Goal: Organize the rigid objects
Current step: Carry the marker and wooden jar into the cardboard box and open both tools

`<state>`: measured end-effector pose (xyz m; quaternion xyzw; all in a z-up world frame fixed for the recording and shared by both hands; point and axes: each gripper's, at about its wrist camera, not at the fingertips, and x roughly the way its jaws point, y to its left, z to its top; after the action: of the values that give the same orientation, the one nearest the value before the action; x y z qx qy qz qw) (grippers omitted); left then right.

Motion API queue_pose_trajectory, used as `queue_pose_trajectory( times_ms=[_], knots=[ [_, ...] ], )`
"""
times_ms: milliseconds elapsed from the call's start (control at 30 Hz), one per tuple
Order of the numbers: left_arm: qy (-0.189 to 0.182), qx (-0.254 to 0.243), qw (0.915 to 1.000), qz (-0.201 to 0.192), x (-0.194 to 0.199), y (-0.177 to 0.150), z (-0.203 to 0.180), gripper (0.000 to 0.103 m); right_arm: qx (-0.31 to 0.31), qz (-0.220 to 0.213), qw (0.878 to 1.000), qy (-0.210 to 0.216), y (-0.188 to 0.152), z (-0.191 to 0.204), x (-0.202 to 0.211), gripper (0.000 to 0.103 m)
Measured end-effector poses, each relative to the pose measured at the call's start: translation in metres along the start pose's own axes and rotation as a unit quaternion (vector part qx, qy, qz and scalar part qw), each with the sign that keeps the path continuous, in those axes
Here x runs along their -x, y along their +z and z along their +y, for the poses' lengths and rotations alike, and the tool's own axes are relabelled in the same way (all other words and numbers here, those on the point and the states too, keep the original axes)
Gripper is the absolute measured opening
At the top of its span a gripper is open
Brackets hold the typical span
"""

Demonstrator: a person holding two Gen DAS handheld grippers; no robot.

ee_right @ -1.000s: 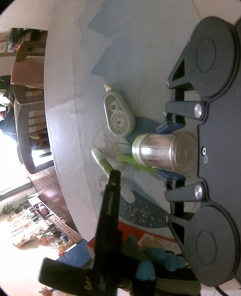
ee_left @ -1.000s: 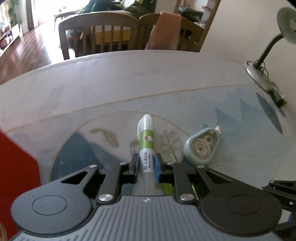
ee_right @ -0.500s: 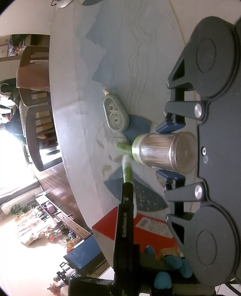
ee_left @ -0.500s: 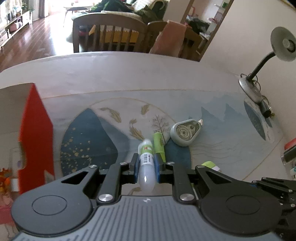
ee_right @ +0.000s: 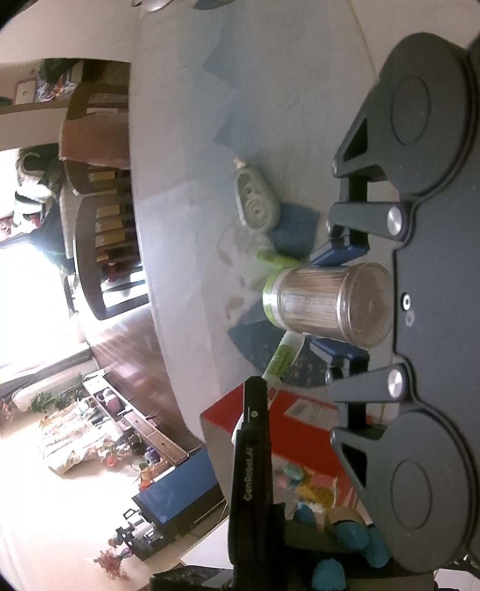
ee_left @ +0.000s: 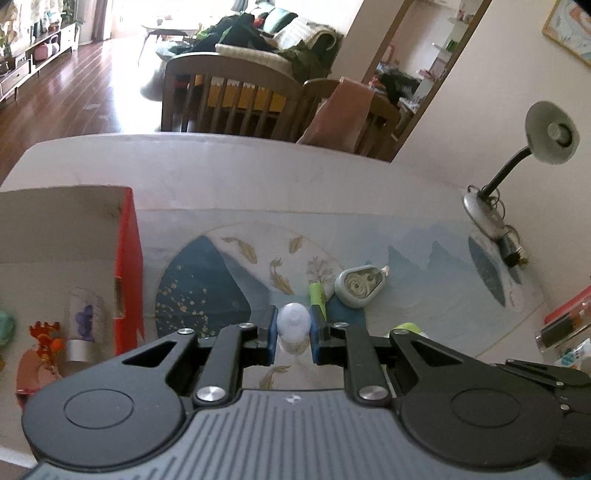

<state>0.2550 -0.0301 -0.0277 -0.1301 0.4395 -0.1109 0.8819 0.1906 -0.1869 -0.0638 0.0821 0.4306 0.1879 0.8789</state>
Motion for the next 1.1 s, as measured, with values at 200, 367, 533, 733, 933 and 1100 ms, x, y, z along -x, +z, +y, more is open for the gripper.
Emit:
queue_pose_trajectory(
  times_ms=[200,367,533,733,933,1100],
  knots=[
    [-0.002,0.002,0.9998,-0.02,0.03,0.007,0.01,0.017,0.024,-0.012,1.0,0.007,0.013,0.031,-0.001,0.042],
    [0.0,0.006,0.999,-0.043,0.057,0.014,0.026,0.017,0.047,-0.02,0.999,0.018,0.022,0.061,-0.005,0.042],
    [0.013,0.01,0.9979,-0.063,0.081,0.024,0.047,0.017,0.067,-0.026,0.997,0.03,0.033,0.094,-0.014,0.042],
    [0.034,0.022,0.9958,-0.082,0.106,0.032,0.086,0.017,0.09,-0.025,0.995,0.041,0.043,0.133,-0.032,0.042],
    [0.055,0.039,0.9936,-0.091,0.121,0.033,0.125,0.017,0.114,-0.012,0.992,0.044,0.044,0.168,-0.059,0.042],
    [0.071,0.052,0.9919,-0.091,0.125,0.03,0.16,0.017,0.141,0.005,0.989,0.04,0.041,0.198,-0.087,0.042]
  ],
)
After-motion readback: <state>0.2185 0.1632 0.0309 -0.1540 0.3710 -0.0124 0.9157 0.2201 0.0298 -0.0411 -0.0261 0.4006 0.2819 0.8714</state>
